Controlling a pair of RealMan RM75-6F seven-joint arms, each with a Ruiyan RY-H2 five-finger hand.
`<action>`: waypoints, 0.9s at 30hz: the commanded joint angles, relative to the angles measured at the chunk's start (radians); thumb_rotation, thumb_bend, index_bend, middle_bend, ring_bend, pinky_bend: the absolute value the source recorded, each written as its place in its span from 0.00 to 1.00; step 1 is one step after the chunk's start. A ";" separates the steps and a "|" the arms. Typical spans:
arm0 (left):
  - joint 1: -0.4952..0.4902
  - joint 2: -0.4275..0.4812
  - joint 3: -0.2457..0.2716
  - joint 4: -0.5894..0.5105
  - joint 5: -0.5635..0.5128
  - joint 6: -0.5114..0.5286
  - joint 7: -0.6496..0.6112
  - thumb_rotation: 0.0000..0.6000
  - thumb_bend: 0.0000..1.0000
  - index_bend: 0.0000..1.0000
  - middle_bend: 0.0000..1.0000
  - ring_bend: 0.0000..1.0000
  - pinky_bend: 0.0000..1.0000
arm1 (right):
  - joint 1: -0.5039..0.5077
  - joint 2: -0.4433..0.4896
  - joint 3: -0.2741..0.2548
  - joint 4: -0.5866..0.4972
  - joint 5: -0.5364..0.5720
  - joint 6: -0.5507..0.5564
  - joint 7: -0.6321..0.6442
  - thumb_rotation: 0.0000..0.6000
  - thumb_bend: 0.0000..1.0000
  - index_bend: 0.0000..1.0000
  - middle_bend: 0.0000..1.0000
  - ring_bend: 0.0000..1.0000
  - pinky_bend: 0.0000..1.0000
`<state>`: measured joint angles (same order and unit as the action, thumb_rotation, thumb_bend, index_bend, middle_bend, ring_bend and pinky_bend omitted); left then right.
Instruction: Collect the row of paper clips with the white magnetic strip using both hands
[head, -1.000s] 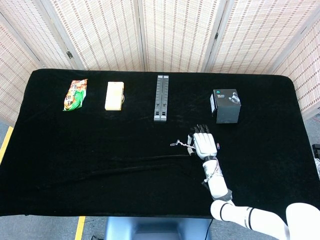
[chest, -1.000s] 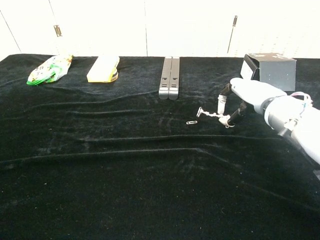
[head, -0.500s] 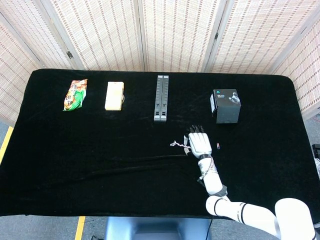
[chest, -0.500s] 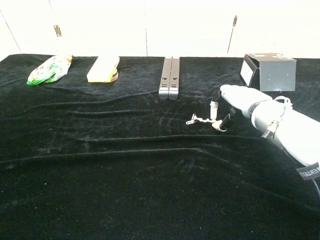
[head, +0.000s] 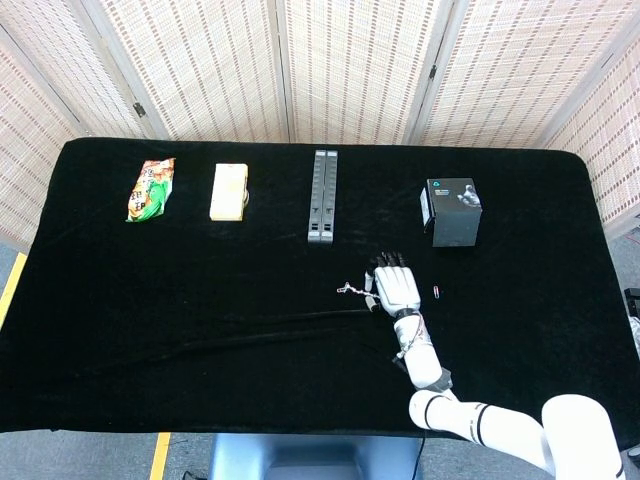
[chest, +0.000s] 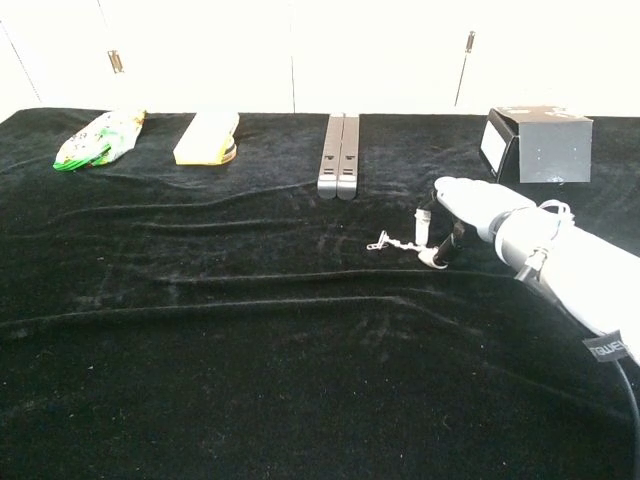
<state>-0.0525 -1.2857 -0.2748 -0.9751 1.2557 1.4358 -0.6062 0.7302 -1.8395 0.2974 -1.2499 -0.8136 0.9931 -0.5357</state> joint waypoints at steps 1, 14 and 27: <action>-0.001 -0.001 0.001 0.000 0.002 0.001 0.003 1.00 0.46 0.40 0.22 0.08 0.01 | -0.013 0.024 -0.002 -0.039 -0.016 0.021 0.016 1.00 0.48 0.84 0.22 0.08 0.00; -0.006 -0.006 0.002 -0.011 0.003 0.005 0.042 1.00 0.46 0.40 0.22 0.08 0.02 | -0.084 0.136 -0.029 -0.162 -0.047 0.097 0.051 1.00 0.48 0.84 0.22 0.08 0.00; -0.019 -0.011 0.009 -0.034 0.008 0.000 0.105 1.00 0.46 0.40 0.22 0.08 0.02 | -0.153 0.194 -0.082 -0.147 -0.055 0.071 0.137 1.00 0.48 0.84 0.22 0.08 0.00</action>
<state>-0.0709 -1.2961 -0.2655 -1.0081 1.2638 1.4363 -0.5023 0.5796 -1.6466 0.2177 -1.4031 -0.8672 1.0702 -0.4034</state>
